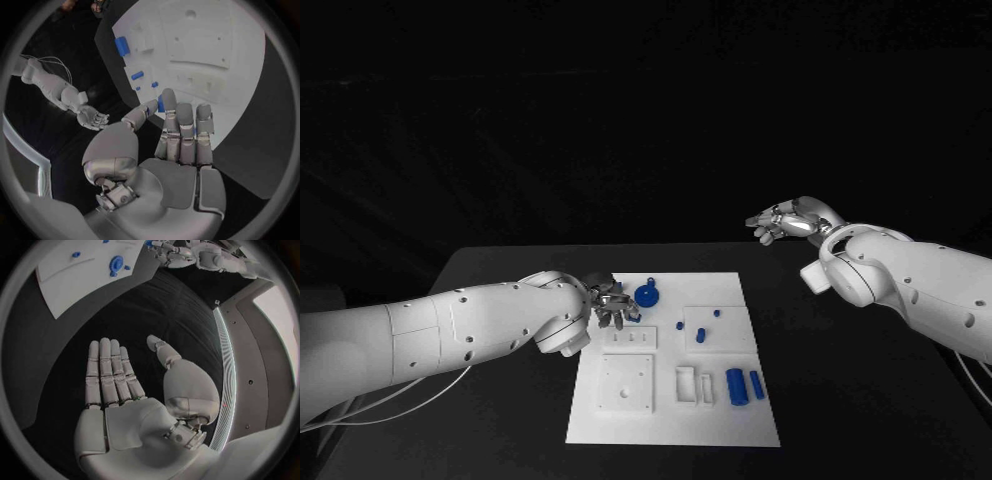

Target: Assemble the parts on the task board

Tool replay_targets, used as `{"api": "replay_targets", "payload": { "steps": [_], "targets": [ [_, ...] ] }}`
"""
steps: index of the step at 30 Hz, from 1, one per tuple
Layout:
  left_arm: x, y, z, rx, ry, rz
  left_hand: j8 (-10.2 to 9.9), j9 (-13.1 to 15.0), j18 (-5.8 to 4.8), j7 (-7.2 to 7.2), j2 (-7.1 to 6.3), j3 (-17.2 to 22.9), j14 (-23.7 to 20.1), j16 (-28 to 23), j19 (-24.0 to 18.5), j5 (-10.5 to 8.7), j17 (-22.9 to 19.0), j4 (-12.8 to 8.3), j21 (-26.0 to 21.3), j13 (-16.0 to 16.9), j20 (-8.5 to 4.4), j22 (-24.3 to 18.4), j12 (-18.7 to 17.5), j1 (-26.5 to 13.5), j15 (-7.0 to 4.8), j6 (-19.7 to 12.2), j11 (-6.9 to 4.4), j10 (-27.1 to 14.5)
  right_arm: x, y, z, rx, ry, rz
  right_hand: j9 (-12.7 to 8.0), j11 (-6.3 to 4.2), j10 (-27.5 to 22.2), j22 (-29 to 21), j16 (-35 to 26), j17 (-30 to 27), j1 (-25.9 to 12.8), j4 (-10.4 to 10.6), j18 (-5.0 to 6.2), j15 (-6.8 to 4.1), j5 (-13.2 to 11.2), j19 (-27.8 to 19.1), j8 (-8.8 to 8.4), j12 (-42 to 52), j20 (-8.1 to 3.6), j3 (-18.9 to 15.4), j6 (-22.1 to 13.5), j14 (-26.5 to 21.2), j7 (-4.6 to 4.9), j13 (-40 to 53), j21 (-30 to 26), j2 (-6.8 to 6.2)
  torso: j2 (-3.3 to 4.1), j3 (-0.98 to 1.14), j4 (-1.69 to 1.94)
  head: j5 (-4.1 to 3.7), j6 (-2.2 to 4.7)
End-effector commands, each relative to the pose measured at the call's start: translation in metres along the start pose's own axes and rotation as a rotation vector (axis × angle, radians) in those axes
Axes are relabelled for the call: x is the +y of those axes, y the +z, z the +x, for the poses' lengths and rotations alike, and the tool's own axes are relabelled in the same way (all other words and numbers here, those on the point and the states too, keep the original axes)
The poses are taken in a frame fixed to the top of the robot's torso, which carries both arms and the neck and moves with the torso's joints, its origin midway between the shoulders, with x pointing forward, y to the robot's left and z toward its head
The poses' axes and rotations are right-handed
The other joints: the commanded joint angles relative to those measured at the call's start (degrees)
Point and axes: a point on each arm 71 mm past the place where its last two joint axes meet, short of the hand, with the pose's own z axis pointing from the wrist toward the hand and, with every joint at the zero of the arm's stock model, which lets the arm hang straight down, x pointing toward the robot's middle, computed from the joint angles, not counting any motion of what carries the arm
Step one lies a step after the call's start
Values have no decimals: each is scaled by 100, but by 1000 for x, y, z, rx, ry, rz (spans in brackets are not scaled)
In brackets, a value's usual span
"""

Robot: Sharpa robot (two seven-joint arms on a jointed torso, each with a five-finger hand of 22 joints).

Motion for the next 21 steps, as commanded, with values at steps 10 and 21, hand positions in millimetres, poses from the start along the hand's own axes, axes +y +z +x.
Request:
{"api": "replay_targets", "payload": {
  "steps": [10, 21],
  "targets": [
    [0, 5, 3, -23, 58, -1, 31, 205, -31, -452, -69, 60, 134, 119, 91, 24, 34, 11, 108, 72, -712, 128, 119, -45, -147, 755, -62, 126, 7, 0, 6, 29, -27, -34, -23, 5, 81, -1, -35, -35, 88, -2, 7, 53, 112, 0, 28, -49, 57, -24, -43, 7, 14, -122, -46, 1, -4, 4, 3, -6, -98],
    [3, 9, 10, -25, 99, 5, 37, 237, -30, -503, -214, 81, 216, 213, 132, -55, 64, 25, 166, 144, -748, 119, 194, 42, -171, 894, -105, 220, 8, 1, 6, 29, -34, -34, -38, 7, 97, 9, -39, -57, 109, 8, 14, 58, 208, -10, 32, -51, 71, -14, -41, 2, 14, -208, -58, 4, -6, 1, 3, -11, -149]
  ]
}}
